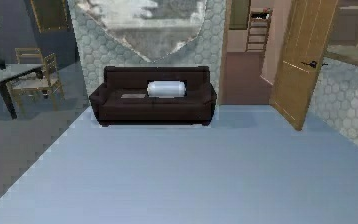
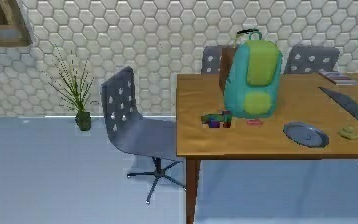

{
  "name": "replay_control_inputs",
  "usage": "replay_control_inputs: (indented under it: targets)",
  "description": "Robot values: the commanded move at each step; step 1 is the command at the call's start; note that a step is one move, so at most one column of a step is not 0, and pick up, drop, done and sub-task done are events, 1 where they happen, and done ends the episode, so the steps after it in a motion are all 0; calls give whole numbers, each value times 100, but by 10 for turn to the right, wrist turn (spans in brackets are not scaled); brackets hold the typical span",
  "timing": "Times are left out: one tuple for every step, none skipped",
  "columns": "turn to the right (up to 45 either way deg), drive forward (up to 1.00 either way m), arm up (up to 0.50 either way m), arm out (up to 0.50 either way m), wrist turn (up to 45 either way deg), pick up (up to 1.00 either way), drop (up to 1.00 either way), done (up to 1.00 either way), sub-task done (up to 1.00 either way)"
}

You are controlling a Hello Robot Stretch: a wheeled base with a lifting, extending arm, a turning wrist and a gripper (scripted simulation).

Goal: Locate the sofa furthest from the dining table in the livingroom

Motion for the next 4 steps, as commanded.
replay_control_inputs:
  targets:
    - [0, 100, 0, 0, 0, 0, 0, 0, 0]
    - [0, 70, 0, 0, 0, 0, 0, 0, 0]
    - [-150, 0, 0, 0, 0, 0, 0, 0, 0]
    - [0, 0, 0, 0, 0, 0, 0, 100, 0]
